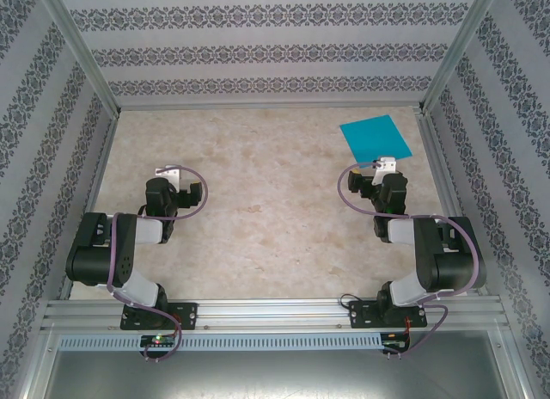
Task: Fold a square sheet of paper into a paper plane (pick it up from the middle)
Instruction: Move the square sheet of paper to the center of the table.
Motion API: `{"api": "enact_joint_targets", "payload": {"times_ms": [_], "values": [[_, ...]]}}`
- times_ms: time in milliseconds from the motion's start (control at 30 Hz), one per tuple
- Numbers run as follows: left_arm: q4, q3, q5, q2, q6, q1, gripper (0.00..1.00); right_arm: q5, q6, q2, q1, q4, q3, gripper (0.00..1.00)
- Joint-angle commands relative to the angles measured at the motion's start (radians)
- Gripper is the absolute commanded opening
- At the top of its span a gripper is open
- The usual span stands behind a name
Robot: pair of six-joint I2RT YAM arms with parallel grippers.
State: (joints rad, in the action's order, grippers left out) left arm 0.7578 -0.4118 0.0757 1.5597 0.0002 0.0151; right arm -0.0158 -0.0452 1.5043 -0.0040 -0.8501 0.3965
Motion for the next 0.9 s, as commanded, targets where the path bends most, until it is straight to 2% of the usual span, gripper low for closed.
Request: {"api": "enact_joint_targets", "payload": {"times_ms": [0, 200, 333, 433, 600, 800, 867], "values": [[0.061, -0.008, 0.008, 0.002, -0.003, 0.005, 1.00, 0.006, 0.010, 0.000, 0.004, -0.037, -0.011, 0.98], [0.013, -0.018, -0.002, -0.036, -0.009, 0.005, 1.00, 0.031, 0.001, -0.023, 0.005, -0.030, -0.016, 0.98], [-0.189, -0.076, -0.018, -0.160, -0.011, 0.004, 1.00, 0.038, 0.000, -0.150, 0.006, 0.168, 0.024, 0.97], [-0.289, -0.115, -0.021, -0.252, -0.075, 0.003, 1.00, 0.012, -0.037, -0.255, 0.006, 0.352, 0.090, 0.98], [-0.492, -0.237, 0.106, -0.294, -0.252, 0.004, 1.00, -0.109, -0.135, -0.318, 0.007, 0.634, 0.248, 0.98], [-0.596, -0.382, 0.395, -0.181, -0.505, -0.012, 1.00, -0.145, -0.167, -0.198, 0.007, 0.958, 0.494, 0.97], [-0.616, -0.425, 0.450, -0.146, -0.548, -0.029, 1.00, -0.125, -0.151, -0.156, 0.004, 1.013, 0.551, 0.97]]}}
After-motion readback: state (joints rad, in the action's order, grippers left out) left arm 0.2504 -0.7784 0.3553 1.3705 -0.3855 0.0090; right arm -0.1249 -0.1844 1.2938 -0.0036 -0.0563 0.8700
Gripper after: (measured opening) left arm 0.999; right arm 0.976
